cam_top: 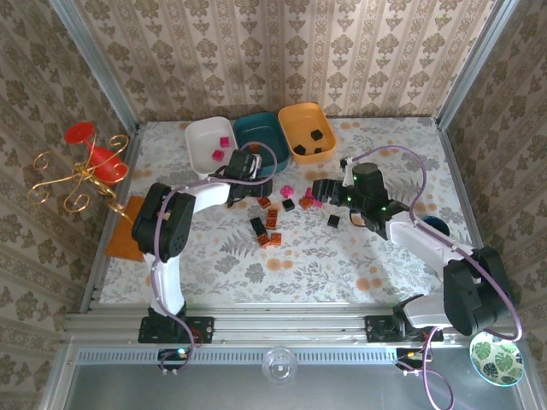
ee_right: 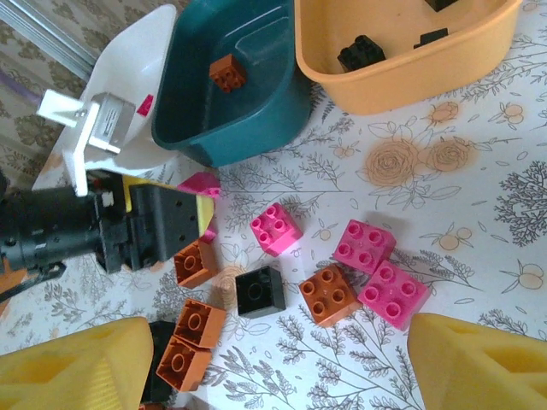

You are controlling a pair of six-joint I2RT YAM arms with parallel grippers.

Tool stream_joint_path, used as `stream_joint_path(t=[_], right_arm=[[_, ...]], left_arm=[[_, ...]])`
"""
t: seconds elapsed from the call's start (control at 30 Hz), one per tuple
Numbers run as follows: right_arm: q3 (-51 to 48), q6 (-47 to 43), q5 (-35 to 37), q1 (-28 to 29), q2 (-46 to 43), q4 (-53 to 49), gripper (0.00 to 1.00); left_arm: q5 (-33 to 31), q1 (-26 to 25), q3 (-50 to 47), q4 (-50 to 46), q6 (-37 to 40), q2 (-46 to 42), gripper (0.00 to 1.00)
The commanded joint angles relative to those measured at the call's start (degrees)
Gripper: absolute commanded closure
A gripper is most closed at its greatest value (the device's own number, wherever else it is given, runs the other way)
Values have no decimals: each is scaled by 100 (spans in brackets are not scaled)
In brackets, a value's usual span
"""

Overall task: Sort the legos into containers by color
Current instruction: Pick up the lego from the center of the table, then place the lego in the container.

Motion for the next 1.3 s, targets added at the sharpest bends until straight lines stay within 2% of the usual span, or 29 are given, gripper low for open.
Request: stream_joint_path(t=[0.0, 0.17, 0.33, 0.6, 1.0, 1.27], right_arm=[[-189, -196, 38, -15, -22, 91, 20], [-287, -195, -24, -19, -24, 205, 19], [-348, -200, -24, -19, -94, 250, 19], [-437, -178, 20, -27, -138, 323, 18], [-427, -147, 31, -23, -127, 318, 18], [-403, -130, 29, -28, -65, 319, 18]], left_arm=[[-213, -47, 362, -176, -73, 224, 28], [-326, -88, 686, -286, -83, 538, 32], [-447, -164, 837, -388, -56, 699, 41], [-823, -259, 375, -81, 13, 241, 55], [-857, -75, -884, 372, 331, -1472, 62], [-475, 59, -955, 341, 225, -1533, 61]])
